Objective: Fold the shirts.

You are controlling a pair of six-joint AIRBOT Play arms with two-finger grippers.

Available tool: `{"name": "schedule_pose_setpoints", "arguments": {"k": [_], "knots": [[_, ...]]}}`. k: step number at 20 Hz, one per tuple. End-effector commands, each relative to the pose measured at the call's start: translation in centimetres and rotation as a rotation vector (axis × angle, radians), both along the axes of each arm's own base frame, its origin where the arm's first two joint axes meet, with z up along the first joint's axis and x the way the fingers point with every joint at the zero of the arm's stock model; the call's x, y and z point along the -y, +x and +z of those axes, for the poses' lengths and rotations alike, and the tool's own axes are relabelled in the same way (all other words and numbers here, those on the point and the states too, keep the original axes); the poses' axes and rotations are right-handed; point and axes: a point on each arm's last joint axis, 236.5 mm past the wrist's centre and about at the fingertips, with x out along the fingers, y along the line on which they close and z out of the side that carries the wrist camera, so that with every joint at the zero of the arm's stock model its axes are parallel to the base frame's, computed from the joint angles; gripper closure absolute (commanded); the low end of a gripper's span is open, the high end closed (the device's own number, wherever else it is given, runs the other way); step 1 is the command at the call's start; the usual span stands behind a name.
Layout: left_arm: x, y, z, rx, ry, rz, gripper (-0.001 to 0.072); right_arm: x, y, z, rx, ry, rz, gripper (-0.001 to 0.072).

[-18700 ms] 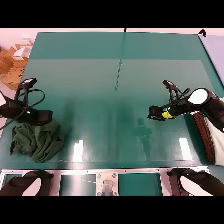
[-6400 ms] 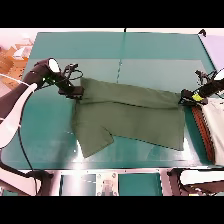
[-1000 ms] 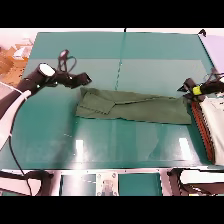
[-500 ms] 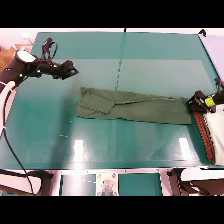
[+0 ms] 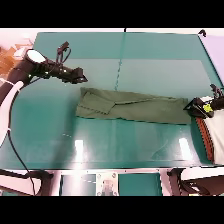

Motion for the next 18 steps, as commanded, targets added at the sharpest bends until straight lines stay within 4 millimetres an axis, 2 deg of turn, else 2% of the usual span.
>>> {"name": "schedule_pose_setpoints", "arguments": {"k": [1,4,5,6,7,8,10,12,14,16,18], "knots": [[0.9,-0.4,0.0,0.013,0.004,-0.034,0.0673,-1.2,0.9,-1.6,0.036,0.055,0.063,0.0108],[1.0,-0.5,0.0,0.01,0.003,-0.036,0.0673,-2.1,2.0,-1.8,0.063,0.078,0.094,0.0109],[1.0,-0.5,0.0,0.01,0.002,-0.036,0.0674,-2.4,2.2,-1.9,0.062,0.085,0.102,0.0131],[1.0,-0.5,0.0,0.01,0.002,-0.036,0.0674,-2.8,2.4,-2.0,0.065,0.087,0.116,0.0211],[1.0,-0.5,0.0,0.01,0.001,-0.036,0.0674,-3.2,2.5,-2.0,0.07,0.086,0.143,0.0388],[1.0,-0.5,0.1,0.009,-0.002,-0.036,0.0674,-3.7,2.5,-1.8,0.066,0.093,0.158,0.051],[1.2,-0.5,0.3,0.008,-0.015,-0.033,0.0682,-3.8,2.5,-1.0,0.063,0.107,0.175,0.0695],[1.8,0.0,0.5,0.026,-0.025,-0.022,0.0683,-3.7,3.0,0.7,0.072,0.116,0.2,0.0692],[3.5,0.7,-0.1,0.06,-0.022,-0.01,0.0684,-3.4,3.9,3.2,0.099,0.109,0.217,0.0693],[7.7,0.0,-2.0,0.062,-0.023,-0.048,0.0683,-3.6,4.8,6.4,0.139,0.106,0.231,0.0693],[13.4,-1.6,-4.4,0.065,-0.03,-0.098,0.0683,-4.5,5.7,9.9,0.207,0.117,0.247,0.0693]]}}
